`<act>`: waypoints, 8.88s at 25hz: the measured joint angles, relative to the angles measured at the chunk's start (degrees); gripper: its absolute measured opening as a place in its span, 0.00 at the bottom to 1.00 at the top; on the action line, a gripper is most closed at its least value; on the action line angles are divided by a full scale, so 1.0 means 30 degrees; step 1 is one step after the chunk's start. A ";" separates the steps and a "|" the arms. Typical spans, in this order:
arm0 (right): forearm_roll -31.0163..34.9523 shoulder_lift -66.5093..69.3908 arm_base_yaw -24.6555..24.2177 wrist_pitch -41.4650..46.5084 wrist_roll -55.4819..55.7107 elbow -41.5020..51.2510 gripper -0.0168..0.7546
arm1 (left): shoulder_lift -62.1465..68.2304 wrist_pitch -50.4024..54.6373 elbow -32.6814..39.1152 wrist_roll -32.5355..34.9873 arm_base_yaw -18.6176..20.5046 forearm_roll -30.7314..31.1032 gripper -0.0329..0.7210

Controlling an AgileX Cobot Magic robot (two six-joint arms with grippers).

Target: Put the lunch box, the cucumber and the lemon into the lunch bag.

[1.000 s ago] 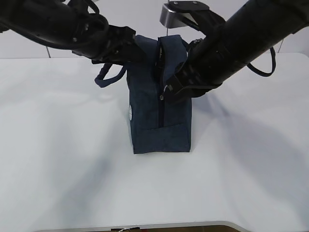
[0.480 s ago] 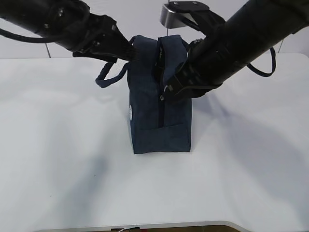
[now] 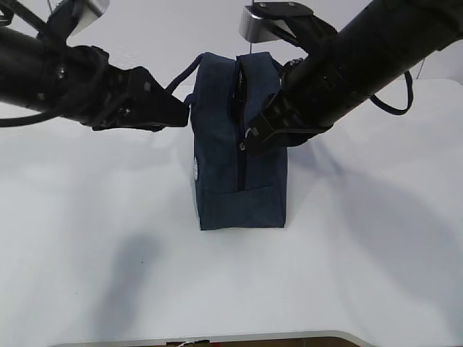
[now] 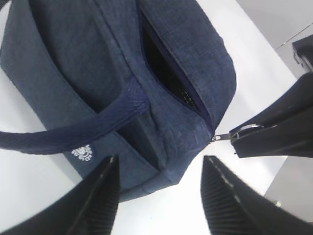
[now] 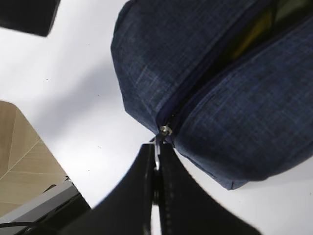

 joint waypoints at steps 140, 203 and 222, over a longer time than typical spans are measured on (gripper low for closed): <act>0.2620 1.2305 -0.5750 0.4485 0.8891 -1.8653 0.03 | 0.2803 0.2002 0.1475 0.8988 0.0071 -0.5614 0.03; 0.8518 1.3941 -0.7912 0.5887 1.2133 -1.8762 0.03 | 0.1671 -0.9114 0.0129 0.8988 0.0071 -0.7811 0.03; 1.1019 1.6196 -0.7912 0.5001 1.2233 -1.8806 0.03 | 0.1671 -0.9034 0.0129 0.8988 0.0071 -0.7215 0.03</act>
